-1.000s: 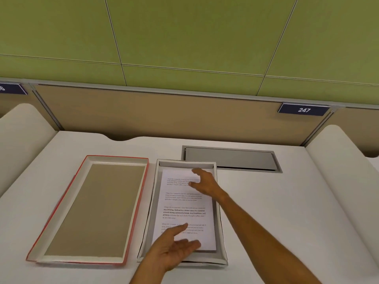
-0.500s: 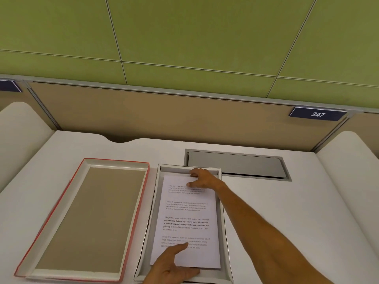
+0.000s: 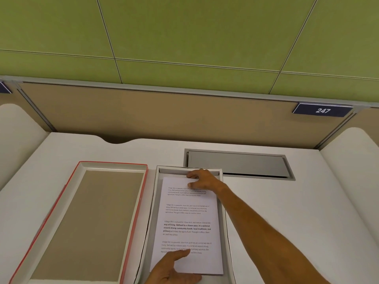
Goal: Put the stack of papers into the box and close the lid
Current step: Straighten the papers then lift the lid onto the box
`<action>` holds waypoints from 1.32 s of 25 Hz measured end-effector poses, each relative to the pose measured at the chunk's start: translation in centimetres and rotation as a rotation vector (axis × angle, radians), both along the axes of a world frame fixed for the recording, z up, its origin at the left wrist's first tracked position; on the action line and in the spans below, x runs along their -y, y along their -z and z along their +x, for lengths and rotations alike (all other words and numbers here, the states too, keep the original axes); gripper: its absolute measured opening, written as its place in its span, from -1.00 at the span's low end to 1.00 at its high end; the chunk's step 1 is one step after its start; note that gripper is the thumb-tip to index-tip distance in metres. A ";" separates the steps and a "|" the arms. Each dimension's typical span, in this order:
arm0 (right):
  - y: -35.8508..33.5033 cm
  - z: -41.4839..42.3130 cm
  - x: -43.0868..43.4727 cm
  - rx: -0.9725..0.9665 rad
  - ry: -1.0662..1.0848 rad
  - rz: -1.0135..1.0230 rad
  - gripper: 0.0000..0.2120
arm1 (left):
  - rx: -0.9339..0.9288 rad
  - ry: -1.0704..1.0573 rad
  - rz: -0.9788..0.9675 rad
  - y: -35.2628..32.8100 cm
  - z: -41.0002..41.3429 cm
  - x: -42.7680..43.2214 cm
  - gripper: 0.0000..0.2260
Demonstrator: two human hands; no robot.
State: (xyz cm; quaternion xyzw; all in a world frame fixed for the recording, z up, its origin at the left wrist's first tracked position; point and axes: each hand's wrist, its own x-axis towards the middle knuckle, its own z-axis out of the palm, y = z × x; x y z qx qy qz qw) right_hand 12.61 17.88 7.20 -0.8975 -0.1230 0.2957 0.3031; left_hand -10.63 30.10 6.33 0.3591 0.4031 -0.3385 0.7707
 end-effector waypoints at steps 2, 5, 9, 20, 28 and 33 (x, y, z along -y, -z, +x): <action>0.0 -0.2 0.0 0.021 -0.014 -0.013 -0.52 | 0.006 0.071 0.006 -0.1 -0.6 0.3 -0.49; -0.1 -0.5 0.1 0.028 -0.034 -0.029 -0.50 | 0.101 -0.005 0.056 -1.1 -0.3 0.4 -0.63; -1.3 -0.6 0.2 0.057 -0.071 -0.060 -0.48 | 0.061 -0.008 -0.030 -1.7 -0.6 -2.3 -0.47; 1.4 -15.2 -14.7 -0.249 0.248 0.278 -0.40 | -0.218 0.346 1.786 -0.3 -2.1 -28.2 -0.64; 3.4 -19.3 -17.8 -0.174 0.148 0.088 -0.59 | -0.067 0.346 1.696 0.8 -4.1 -30.8 -0.88; 0.3 -19.3 -18.4 -0.034 0.110 0.229 -0.38 | 0.004 0.115 1.648 -3.8 -3.9 -29.9 -0.87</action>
